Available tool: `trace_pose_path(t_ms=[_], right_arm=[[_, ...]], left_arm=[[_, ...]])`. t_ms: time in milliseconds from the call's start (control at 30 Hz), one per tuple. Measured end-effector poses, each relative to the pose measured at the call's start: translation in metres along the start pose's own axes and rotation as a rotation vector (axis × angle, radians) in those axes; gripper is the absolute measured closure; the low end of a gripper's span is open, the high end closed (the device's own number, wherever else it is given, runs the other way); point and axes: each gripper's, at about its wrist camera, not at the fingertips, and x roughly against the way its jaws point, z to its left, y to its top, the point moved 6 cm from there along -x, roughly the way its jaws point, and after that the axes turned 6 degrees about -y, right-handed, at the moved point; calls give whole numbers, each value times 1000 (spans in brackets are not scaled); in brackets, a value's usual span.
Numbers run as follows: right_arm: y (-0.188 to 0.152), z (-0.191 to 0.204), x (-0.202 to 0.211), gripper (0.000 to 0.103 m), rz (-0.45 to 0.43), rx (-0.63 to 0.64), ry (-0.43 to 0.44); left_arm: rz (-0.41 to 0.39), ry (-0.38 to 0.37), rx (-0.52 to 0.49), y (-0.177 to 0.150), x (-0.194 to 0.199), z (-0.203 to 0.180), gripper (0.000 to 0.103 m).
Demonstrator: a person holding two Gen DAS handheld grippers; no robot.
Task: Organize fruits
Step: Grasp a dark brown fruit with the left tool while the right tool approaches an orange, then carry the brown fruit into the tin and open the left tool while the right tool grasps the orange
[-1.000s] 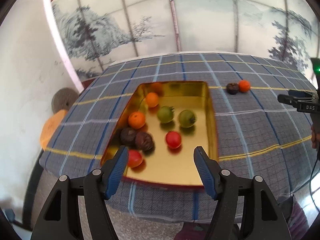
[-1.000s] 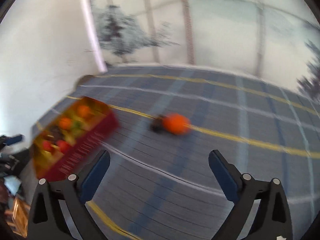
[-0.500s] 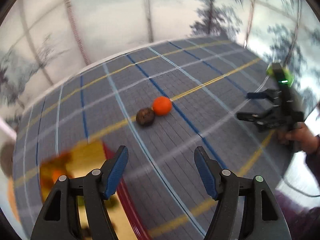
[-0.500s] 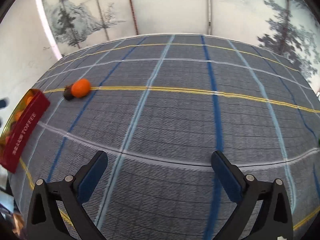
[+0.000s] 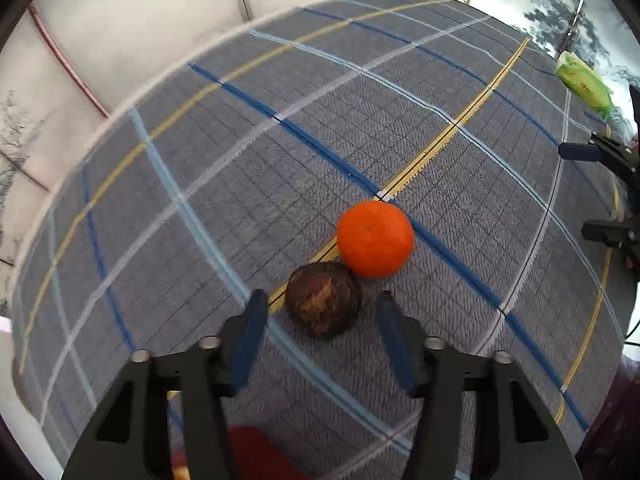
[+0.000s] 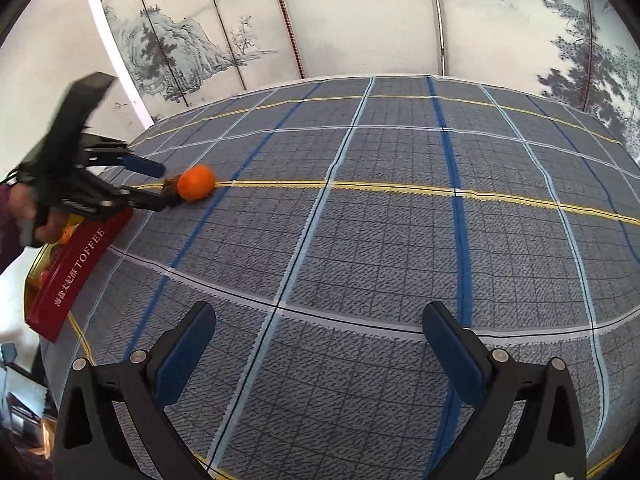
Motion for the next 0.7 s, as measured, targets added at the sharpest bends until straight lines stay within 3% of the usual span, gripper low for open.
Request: trace_pose_path(t_ms=[67, 167, 300, 400, 533, 700], right_arm=[[0, 0, -1, 0, 6, 1, 4], [0, 0, -4, 0, 21, -1, 2], [0, -1, -3, 0, 15, -3, 4], [4, 6, 5, 0, -28, -10, 74], [31, 47, 2, 0, -24, 114, 134], [71, 102, -40, 3, -8, 258, 211]], left_arm=[[11, -49, 30, 1, -3, 3, 64], [21, 2, 95, -2, 0, 4, 64], [-75, 81, 324, -26, 28, -2, 64], [-157, 29, 437, -55, 53, -30, 64], [-222, -12, 530, -85, 74, -60, 64], [-281, 25, 605, -121, 106, -76, 64]])
